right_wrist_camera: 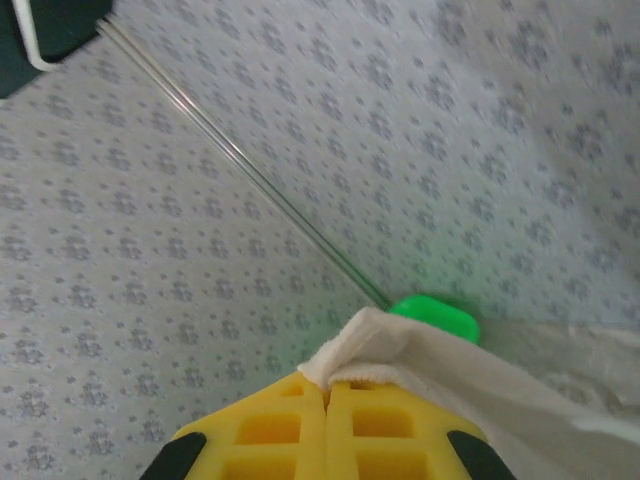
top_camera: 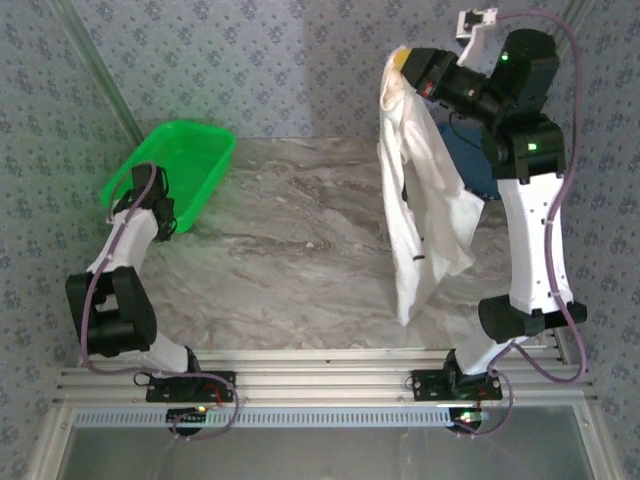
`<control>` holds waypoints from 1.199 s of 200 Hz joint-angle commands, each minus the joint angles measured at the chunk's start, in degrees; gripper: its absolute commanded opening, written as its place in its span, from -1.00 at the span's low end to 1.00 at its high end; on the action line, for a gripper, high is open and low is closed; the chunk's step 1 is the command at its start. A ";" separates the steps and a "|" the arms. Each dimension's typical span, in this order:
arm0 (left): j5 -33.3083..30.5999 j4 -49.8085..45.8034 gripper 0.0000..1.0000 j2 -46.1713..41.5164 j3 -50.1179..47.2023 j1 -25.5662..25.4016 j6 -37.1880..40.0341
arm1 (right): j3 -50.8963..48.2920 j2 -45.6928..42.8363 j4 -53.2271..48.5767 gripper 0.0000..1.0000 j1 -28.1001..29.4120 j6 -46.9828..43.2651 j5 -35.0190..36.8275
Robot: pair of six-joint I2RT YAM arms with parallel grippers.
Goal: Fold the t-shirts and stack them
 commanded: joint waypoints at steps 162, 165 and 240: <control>4.08 1.92 0.99 -2.15 6.76 -4.09 0.87 | 6.74 34.71 -27.09 0.00 18.63 -12.16 -9.32; 4.22 1.56 0.99 -2.34 7.35 -4.72 1.76 | 6.66 34.71 -26.94 0.05 18.68 -12.15 -9.87; 16.64 -6.05 0.99 -0.80 15.78 -26.92 21.65 | -18.75 14.38 -30.74 0.57 4.12 -21.12 -1.51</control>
